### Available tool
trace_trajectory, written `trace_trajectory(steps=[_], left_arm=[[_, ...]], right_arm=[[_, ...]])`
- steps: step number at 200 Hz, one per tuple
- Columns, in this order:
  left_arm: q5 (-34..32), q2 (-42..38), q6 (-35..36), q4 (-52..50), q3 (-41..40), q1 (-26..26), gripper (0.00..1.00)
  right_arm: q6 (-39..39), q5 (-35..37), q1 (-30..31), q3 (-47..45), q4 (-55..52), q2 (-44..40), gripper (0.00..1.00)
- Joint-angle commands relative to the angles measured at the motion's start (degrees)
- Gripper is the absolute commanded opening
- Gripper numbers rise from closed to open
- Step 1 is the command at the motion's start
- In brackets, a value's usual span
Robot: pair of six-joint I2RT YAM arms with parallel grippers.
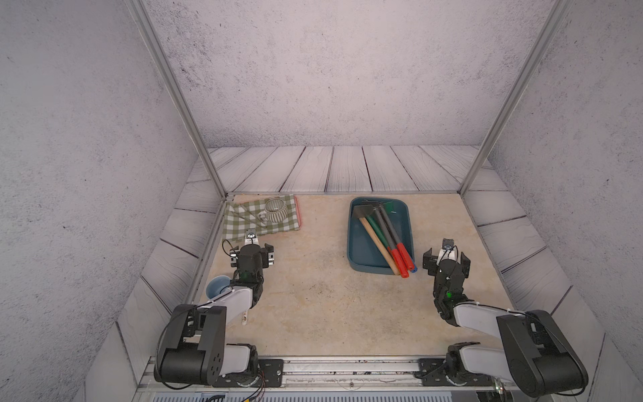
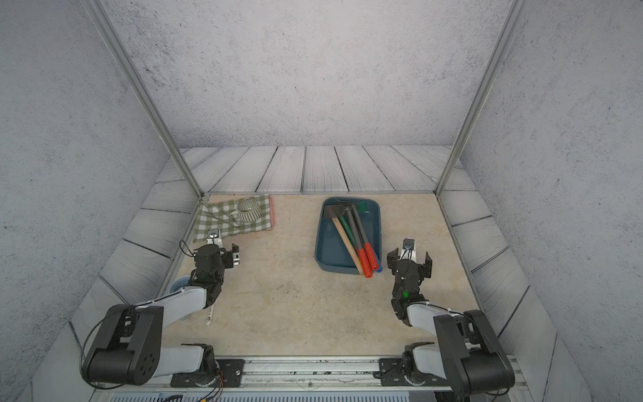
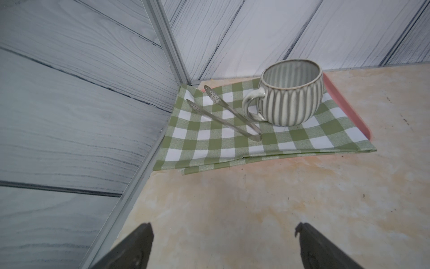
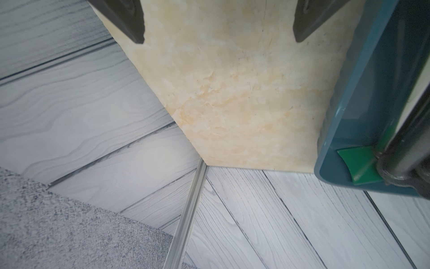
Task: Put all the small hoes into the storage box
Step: Reset both arms
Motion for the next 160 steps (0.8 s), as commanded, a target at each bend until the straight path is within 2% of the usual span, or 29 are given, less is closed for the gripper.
trace_trajectory(steps=[1,25,56,72,87,120,144,160], left_arm=[[4.7,-1.0,1.3,4.0,-1.6,1.2,1.00],[6.6,-2.0,1.8,6.0,-3.0,1.6,1.00],[8.1,1.0,-0.3,12.9,-4.8,1.7,0.97],[8.0,4.2,0.2,14.5,-3.9,1.7,0.97],[7.4,6.3,-0.2,15.1,-3.2,1.8,0.96],[9.6,11.8,1.0,15.9,-0.6,1.8,0.93],[9.7,11.1,-0.8,9.2,2.3,3.0,0.95],[10.4,11.3,-1.2,9.2,2.5,3.5,0.91]], right_arm=[[2.7,-7.5,-1.7,0.7,3.5,2.6,0.99],[3.2,-10.8,-2.7,3.5,3.3,7.1,0.99],[0.5,-17.4,-3.0,10.5,-8.2,9.7,1.00],[1.9,-15.1,-3.2,11.2,-8.0,11.1,1.00],[2.2,-16.0,-3.8,11.0,-6.2,12.3,1.00],[3.7,-17.7,-5.3,12.5,-8.4,13.7,0.97],[4.5,-19.3,-6.5,13.9,-10.3,14.6,0.98],[5.5,-19.8,-7.3,14.2,-11.2,14.4,0.99]])
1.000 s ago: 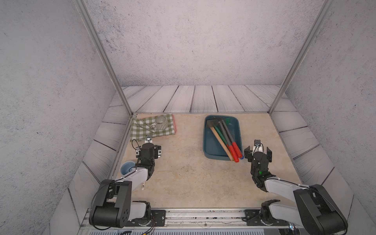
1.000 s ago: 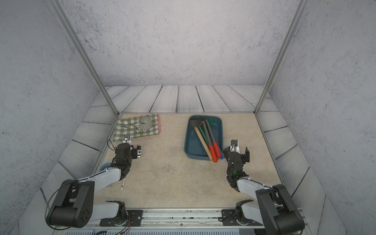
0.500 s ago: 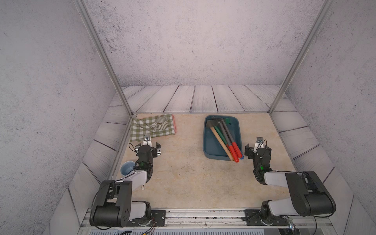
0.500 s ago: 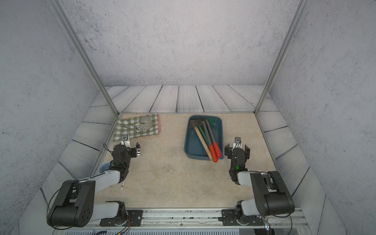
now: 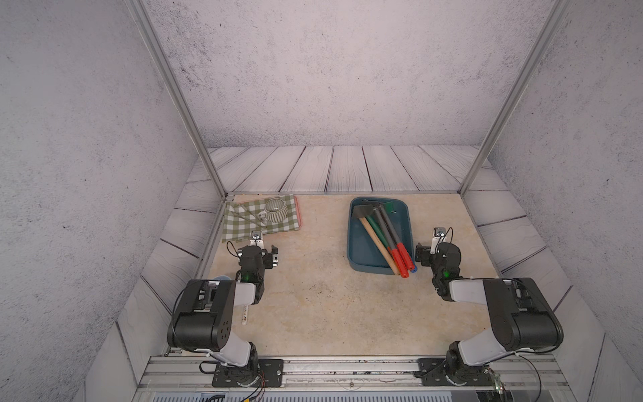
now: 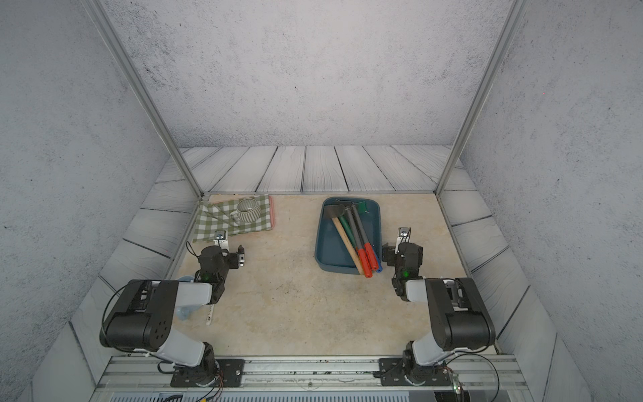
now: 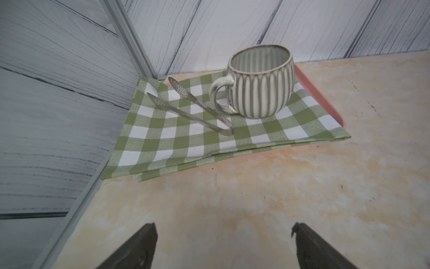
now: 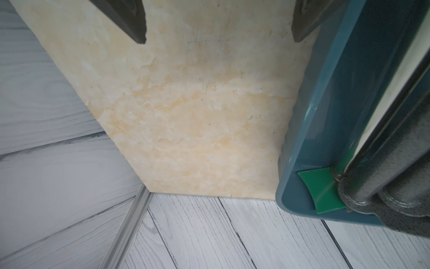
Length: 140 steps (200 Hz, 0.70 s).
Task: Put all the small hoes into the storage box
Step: Reset both arms
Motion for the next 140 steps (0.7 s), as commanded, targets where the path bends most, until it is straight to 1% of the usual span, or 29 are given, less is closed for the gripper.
trace_trajectory(steps=[1,4,6,29,49,140], left_arm=[[1.0,-0.4,-1.3,-1.9,2.0,1.4,0.92],[1.0,-0.5,-1.3,-2.1,2.2,1.4,0.98],[1.0,-0.5,-1.3,-2.3,2.2,1.4,1.00],[0.1,-0.2,-1.7,-2.3,2.3,1.4,0.99],[0.5,-0.1,-2.9,-3.3,3.0,2.4,0.99],[0.5,-0.5,-2.8,-2.6,2.3,2.4,0.99]], right_arm=[[2.1,-1.8,-1.2,1.4,-2.3,-0.2,0.99],[2.3,-1.3,-1.2,1.3,-2.0,-0.1,0.99],[2.4,-1.0,-1.2,1.2,-1.8,-0.1,0.99],[3.3,1.8,-1.2,0.4,-0.5,-0.2,0.99],[3.3,1.7,-1.2,0.4,-0.5,-0.2,0.99],[3.1,1.7,-1.2,0.4,-0.5,-0.2,0.99]])
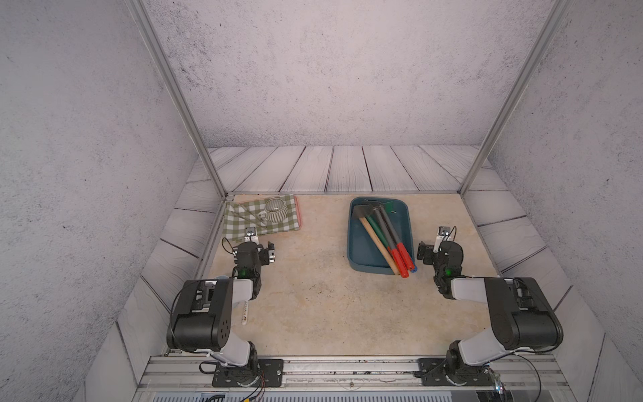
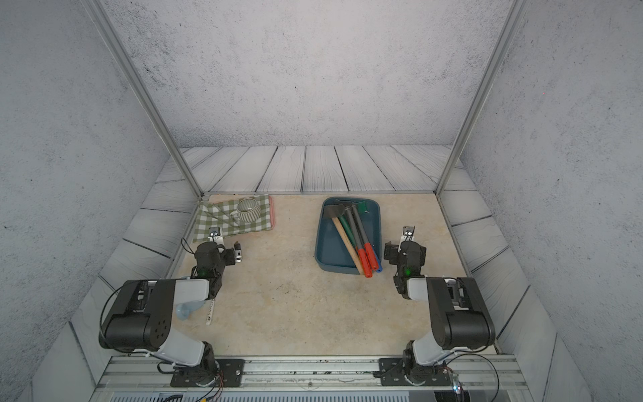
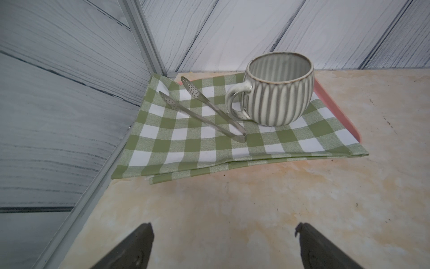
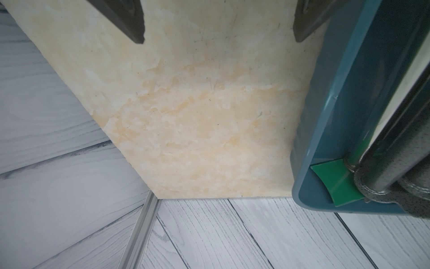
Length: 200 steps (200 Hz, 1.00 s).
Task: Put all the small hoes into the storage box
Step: Reset both arms
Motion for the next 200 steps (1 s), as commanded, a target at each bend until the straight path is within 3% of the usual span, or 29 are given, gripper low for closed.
trace_trajectory(steps=[1,200], left_arm=[[0.1,-0.4,-0.6,0.1,0.5,0.4,0.99],[0.2,-0.4,-0.5,0.2,0.5,0.5,0.99]], right_arm=[[0.4,0.8,-0.1,-0.1,0.2,-0.2,0.99],[-0.7,-2.3,-0.2,0.1,0.0,0.1,0.99]])
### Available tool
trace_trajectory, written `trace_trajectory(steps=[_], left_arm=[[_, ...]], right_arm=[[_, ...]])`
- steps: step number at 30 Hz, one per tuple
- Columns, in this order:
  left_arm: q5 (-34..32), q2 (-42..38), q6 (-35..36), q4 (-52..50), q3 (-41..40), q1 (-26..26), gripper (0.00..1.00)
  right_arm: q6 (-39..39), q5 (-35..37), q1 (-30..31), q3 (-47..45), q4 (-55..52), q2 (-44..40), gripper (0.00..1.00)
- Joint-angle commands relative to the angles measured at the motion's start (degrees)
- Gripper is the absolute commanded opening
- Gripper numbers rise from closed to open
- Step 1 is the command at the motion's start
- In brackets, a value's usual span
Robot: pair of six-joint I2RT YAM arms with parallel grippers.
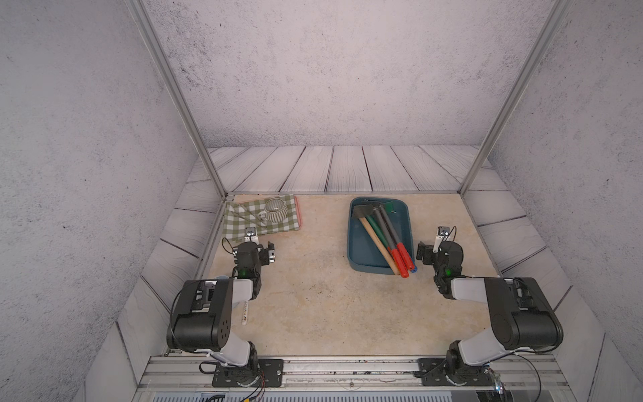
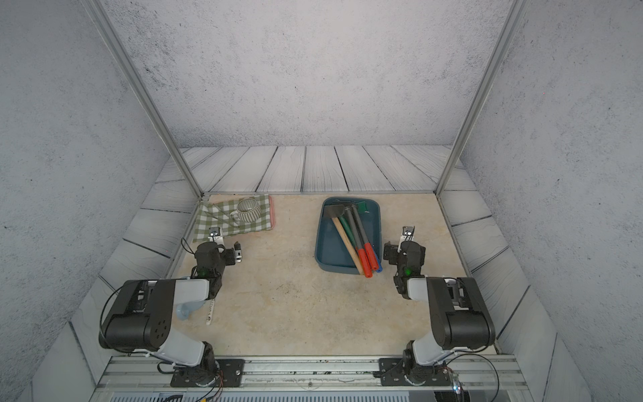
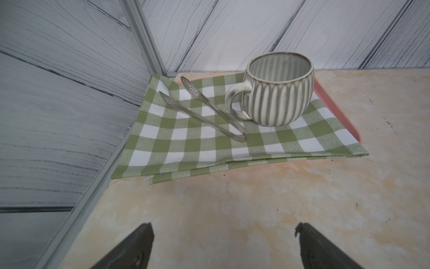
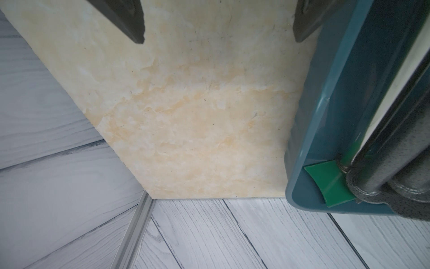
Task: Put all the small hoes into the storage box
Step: Reset both arms
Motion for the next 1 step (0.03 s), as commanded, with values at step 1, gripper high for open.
trace_trajectory(steps=[1], left_arm=[[0.1,-0.4,-0.5,0.1,0.5,0.4,0.99]], right_arm=[[-0.2,-0.6,-0.2,0.1,0.0,0.1,0.99]])
